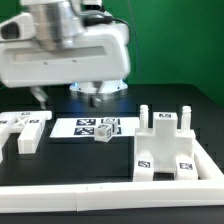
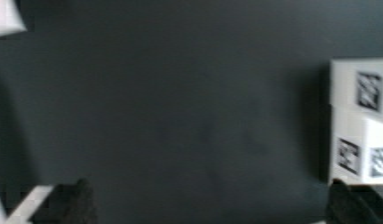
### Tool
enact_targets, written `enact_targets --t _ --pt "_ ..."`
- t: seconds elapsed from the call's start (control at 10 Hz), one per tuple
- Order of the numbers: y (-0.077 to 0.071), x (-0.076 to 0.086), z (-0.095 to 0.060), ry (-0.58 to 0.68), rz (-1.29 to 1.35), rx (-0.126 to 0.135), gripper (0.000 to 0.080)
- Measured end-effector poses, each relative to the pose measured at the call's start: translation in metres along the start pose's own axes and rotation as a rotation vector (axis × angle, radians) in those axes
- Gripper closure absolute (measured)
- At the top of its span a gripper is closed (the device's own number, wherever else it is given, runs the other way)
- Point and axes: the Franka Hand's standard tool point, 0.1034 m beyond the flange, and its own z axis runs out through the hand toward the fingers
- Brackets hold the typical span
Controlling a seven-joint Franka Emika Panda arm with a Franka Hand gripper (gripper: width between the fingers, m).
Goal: Assemble chair
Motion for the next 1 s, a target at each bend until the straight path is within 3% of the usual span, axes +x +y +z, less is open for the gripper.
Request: enact_targets --t 0.1,0.2,0.6,0.7,0.8,1.0 --pt "0.015 -0.011 0.002 0.012 -0.009 -0.005 0.0151" --pt "0.018 -0.015 0.006 0.042 -0.03 -0.018 0.0151" --pt "0.02 -0.018 0.01 0.036 -0.056 -0.02 0.0151" --pt "0.033 -0.029 0.017 0.043 -0.105 -0.022 0.0151" --pt "0.049 -0.05 0.025 0.046 -0.143 -0.025 0.0151" --pt "0.067 -0.08 0.04 0.029 -0.153 -0.023 0.0151"
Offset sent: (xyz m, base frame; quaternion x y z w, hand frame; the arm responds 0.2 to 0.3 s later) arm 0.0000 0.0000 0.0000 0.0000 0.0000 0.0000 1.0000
